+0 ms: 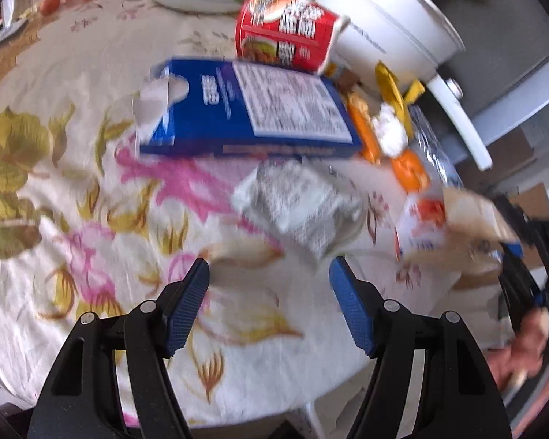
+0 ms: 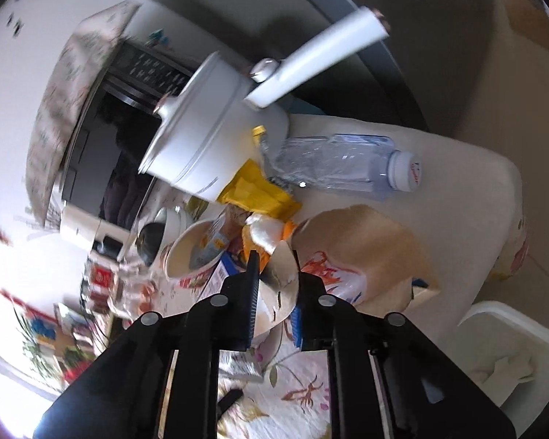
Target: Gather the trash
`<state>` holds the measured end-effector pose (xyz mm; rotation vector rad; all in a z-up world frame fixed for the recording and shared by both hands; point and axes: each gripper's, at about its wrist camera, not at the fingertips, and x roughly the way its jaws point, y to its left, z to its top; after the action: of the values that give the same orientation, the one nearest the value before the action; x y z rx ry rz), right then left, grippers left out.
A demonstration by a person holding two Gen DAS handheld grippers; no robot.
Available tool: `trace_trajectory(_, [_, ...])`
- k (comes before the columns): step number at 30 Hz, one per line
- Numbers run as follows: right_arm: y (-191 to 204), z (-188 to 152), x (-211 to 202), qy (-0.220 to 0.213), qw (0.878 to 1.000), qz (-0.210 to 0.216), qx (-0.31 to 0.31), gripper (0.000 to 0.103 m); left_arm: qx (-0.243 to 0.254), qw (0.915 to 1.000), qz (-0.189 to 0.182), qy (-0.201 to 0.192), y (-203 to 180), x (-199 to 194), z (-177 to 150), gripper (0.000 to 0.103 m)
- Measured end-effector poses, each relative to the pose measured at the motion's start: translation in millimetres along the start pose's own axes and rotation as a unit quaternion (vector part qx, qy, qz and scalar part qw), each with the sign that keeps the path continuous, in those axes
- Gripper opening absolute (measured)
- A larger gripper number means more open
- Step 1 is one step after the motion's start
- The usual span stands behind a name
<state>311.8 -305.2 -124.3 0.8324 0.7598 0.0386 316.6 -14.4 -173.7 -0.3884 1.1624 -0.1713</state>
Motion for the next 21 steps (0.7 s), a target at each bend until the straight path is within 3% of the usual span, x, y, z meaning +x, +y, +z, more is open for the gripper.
trace_trajectory(5, [19,-10,-22,-0.009,0.998,-0.004,-0.062,0.009,0.011,0.9995,0.018,-0.023,-10,5,11,0.068])
trace_trajectory(13, [32,-20,-54,-0.026,0.994,0.010,-0.108,0.008,-0.001,0.9989,0.026,-0.040,-19,18,18,0.068])
trace_trajectory(16, [37,-24,-60,-0.030,0.992,0.002,-0.125,0.008,0.016,0.9974,0.043,-0.055,-29,22,16,0.067])
trace_trajectory(19, [34,-25,-65,-0.032,0.991,-0.004,-0.130,0.008,0.032,0.9956,0.054,-0.070,-37,26,14,0.061])
trace_trajectory(21, [30,-24,-68,-0.033,0.991,-0.006,-0.126,0.008,0.038,0.9958,0.041,-0.073,-38,28,14,0.040])
